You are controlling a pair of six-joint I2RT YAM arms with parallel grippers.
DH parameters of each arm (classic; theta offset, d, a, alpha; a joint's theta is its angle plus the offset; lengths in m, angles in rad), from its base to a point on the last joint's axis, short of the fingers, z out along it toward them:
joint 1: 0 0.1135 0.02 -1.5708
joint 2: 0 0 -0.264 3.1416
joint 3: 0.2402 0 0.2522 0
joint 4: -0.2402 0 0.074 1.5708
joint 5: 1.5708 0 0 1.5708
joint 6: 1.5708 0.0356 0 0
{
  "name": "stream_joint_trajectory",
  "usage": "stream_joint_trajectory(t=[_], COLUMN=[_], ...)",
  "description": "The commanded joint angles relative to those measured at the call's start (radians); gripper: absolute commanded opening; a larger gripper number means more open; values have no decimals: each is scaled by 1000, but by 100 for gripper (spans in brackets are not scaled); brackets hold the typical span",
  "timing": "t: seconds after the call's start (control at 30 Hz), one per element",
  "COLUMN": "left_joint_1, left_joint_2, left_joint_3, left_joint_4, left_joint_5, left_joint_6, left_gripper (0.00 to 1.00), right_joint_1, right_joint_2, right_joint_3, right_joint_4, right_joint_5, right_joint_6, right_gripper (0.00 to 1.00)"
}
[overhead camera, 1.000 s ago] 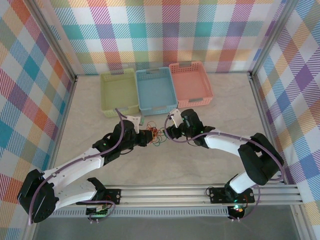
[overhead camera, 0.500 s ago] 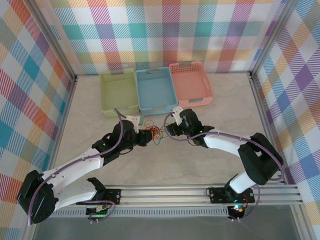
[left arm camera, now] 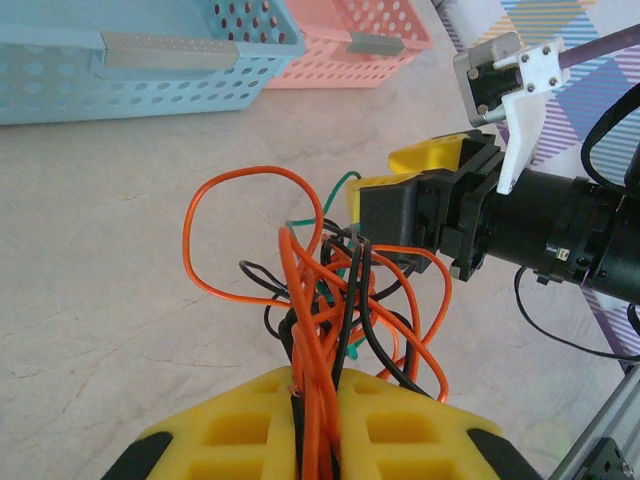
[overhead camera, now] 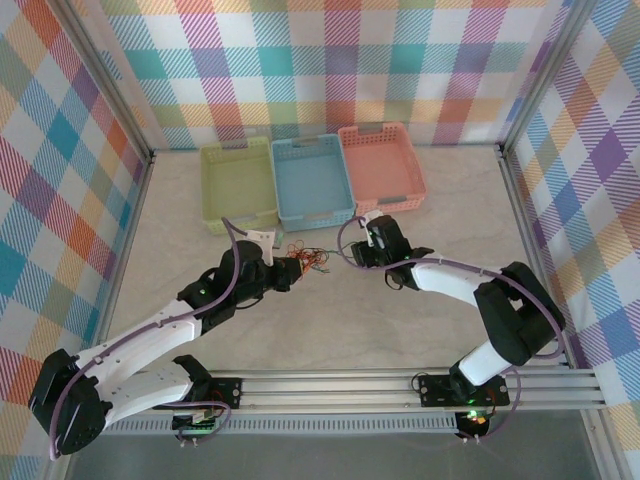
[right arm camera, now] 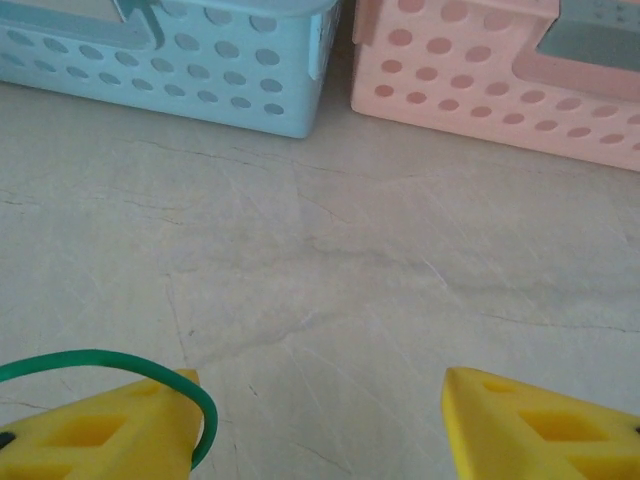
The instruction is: Untangle the cables
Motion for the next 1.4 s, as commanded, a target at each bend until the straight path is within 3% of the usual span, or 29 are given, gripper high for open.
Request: stream_joint_trajectory(t=[0.0, 0.97, 1.37], left_joint_1=[7, 8, 8], left_joint_2=[-46, -178, -85], left_joint_3=[-14, -45, -19], left_joint_4=[-11, -72, -40], left_joint_5=[-42, -164, -54], left_joint_6=[3, -11, -1], left_gripper=[14, 13, 14], right_joint_1=[-38, -97, -99], right_joint_2=[13, -18, -33], right_joint_3=[15, -16, -31], right_joint_4=[-58, -59, -30], right_joint_5=[76, 83, 50], right_joint_6=[53, 144, 138], right_gripper=[63, 50, 44])
